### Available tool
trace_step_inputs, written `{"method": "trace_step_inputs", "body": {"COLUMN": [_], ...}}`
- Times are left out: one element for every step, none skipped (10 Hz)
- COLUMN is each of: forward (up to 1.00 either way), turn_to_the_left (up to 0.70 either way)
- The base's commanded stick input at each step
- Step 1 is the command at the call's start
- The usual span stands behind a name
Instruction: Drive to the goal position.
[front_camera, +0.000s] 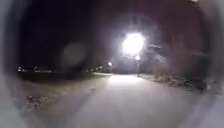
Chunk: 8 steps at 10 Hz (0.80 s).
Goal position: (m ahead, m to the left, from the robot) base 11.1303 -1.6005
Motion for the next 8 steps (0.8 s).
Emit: {"method": "trace_step_inputs", "body": {"forward": [1.0,1.0,1.0,1.0,1.0,1.0,1.0,1.0], "turn_to_the_left": [0.07,0.0,0.0,0.0,0.0,0.0,0.0,0.0]}}
